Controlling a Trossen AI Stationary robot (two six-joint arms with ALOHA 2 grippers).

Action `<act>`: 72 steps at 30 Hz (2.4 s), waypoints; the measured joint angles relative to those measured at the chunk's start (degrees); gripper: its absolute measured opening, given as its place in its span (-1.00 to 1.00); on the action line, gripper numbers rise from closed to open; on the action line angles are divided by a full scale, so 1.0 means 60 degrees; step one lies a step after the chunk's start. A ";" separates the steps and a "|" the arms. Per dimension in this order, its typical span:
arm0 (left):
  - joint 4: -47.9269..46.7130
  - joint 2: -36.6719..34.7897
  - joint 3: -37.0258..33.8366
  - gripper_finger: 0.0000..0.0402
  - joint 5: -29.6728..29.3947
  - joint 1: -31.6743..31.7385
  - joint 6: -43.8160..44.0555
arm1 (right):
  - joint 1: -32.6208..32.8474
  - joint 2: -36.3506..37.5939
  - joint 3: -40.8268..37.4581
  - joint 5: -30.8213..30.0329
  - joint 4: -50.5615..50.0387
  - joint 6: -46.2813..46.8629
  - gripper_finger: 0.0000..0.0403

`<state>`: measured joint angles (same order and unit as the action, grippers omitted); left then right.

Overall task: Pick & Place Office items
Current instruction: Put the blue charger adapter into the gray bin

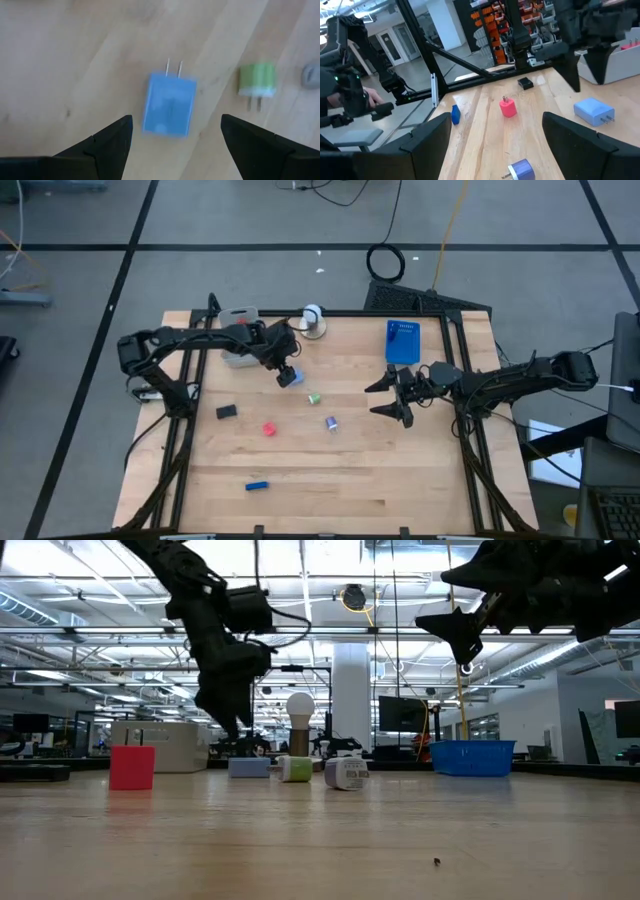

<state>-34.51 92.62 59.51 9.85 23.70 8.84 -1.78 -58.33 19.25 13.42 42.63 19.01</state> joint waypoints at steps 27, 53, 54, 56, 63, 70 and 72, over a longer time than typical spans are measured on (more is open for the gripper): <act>-0.2006 0.2135 0.2308 0.50 -0.0894 -0.0370 -0.1566 | 0.0568 0.0000 0.0000 -0.0020 0.0142 0.0362 0.50; -0.1987 0.2984 0.2308 0.50 -0.1069 -0.0488 -0.1428 | 0.0568 0.0000 0.0000 -0.0017 0.0142 0.0465 0.50; -0.1984 0.3136 0.2308 0.50 -0.1069 -0.0487 -0.1428 | 0.0568 0.0000 0.0000 -0.0017 0.0146 0.0465 0.50; -0.1942 0.3352 0.2331 0.50 -0.1091 -0.0488 -0.1437 | 0.0568 0.0000 0.0000 -0.0015 0.0143 0.0465 0.50; -0.1843 0.3662 0.2356 0.49 -0.1215 -0.0577 -0.1709 | 0.0568 0.0000 0.0000 -0.0013 0.0146 0.0468 0.50; -0.1738 0.3676 0.2341 0.22 -0.1241 -0.0645 -0.1896 | 0.0568 0.0000 0.0000 -0.0016 0.0145 0.0468 0.50; -0.1732 0.3648 0.2336 0.07 -0.1240 -0.0645 -0.1919 | 0.0568 0.0000 0.0000 -0.0013 0.0146 0.0468 0.50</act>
<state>-44.90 114.51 73.53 2.41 19.84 -2.67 1.63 -58.33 19.25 13.34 43.51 21.82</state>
